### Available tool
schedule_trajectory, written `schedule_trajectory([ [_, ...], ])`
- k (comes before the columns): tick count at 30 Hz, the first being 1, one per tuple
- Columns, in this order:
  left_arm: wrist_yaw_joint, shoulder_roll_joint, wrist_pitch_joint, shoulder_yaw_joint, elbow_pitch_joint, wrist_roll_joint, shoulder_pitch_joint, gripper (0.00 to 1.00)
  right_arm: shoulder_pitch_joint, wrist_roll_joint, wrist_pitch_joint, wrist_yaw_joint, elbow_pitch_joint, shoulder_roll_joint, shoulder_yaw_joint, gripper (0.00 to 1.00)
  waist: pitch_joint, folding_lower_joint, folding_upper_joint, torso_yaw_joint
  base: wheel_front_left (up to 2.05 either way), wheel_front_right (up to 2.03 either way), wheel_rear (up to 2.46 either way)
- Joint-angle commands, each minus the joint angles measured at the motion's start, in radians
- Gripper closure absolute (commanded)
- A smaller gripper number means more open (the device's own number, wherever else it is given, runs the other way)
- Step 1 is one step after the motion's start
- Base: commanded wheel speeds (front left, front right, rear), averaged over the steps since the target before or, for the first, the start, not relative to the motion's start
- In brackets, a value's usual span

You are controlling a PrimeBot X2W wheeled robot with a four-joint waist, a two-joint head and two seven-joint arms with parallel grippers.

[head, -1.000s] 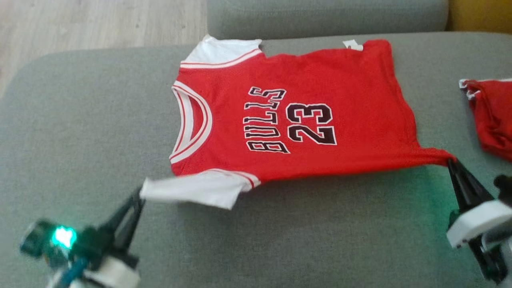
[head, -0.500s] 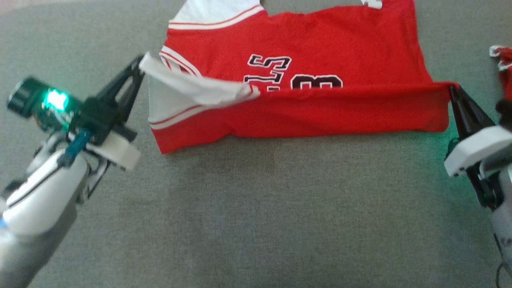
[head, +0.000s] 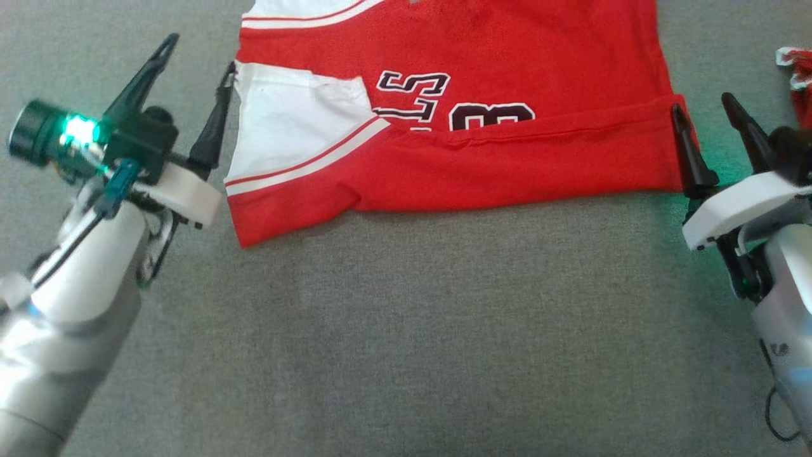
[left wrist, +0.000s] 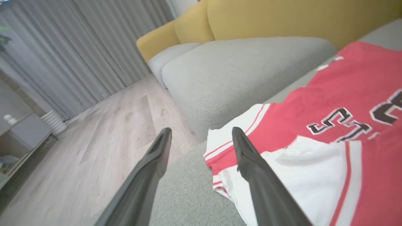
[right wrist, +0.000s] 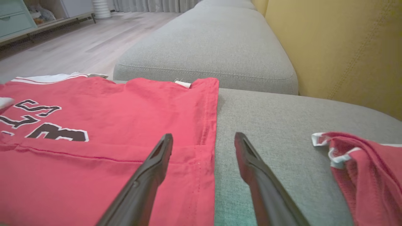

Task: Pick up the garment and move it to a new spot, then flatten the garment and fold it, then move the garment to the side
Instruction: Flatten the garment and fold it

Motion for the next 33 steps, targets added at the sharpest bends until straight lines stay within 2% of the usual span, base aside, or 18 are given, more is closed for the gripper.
schedule_trajectory([
  [1,0.021,0.032,-0.012,0.059,-0.016,-0.021,0.006,0.00,-0.001,0.008,-0.021,-0.001,-0.018,-0.007,0.012,0.00,-0.009,-0.0001,0.0000,-0.002,0.00,0.00,0.00],
  [6,0.079,-0.012,-0.035,0.111,-0.060,-0.116,0.159,0.00,0.033,0.023,-0.059,-0.001,0.002,0.006,0.016,0.00,-0.039,-0.0001,0.0000,0.000,0.00,0.00,0.00],
  [15,0.101,-0.095,-0.002,0.135,-0.112,-0.267,0.366,0.00,0.079,0.031,-0.078,-0.001,0.025,0.036,0.026,0.00,-0.077,-0.0001,0.0000,-0.007,0.00,0.00,0.00],
  [24,0.130,-0.104,0.147,0.115,-0.080,-0.322,0.417,0.00,0.082,0.032,-0.081,-0.001,0.041,0.043,0.034,0.00,-0.082,-0.0001,0.0000,-0.018,0.00,0.00,0.00],
  [30,0.132,-0.098,0.173,0.106,-0.088,-0.327,0.426,0.00,0.086,0.036,-0.081,-0.001,0.057,0.050,0.037,0.00,-0.085,-0.0001,0.0000,-0.019,0.00,0.00,0.00],
  [31,0.129,-0.097,0.177,0.103,-0.089,-0.328,0.427,0.10,0.087,0.037,-0.081,-0.001,0.060,0.052,0.039,0.00,-0.086,-0.0001,0.0000,-0.018,0.00,0.00,0.00],
  [32,0.124,-0.096,0.182,0.100,-0.090,-0.330,0.427,0.53,0.088,0.038,-0.081,-0.001,0.063,0.054,0.040,0.00,-0.086,-0.0001,0.0000,-0.018,0.00,0.00,0.00],
  [33,0.118,-0.095,0.184,0.097,-0.093,-0.331,0.428,0.72,0.088,0.039,-0.081,-0.001,0.066,0.055,0.040,0.00,-0.087,-0.0001,0.0000,-0.018,0.00,0.00,0.00],
])
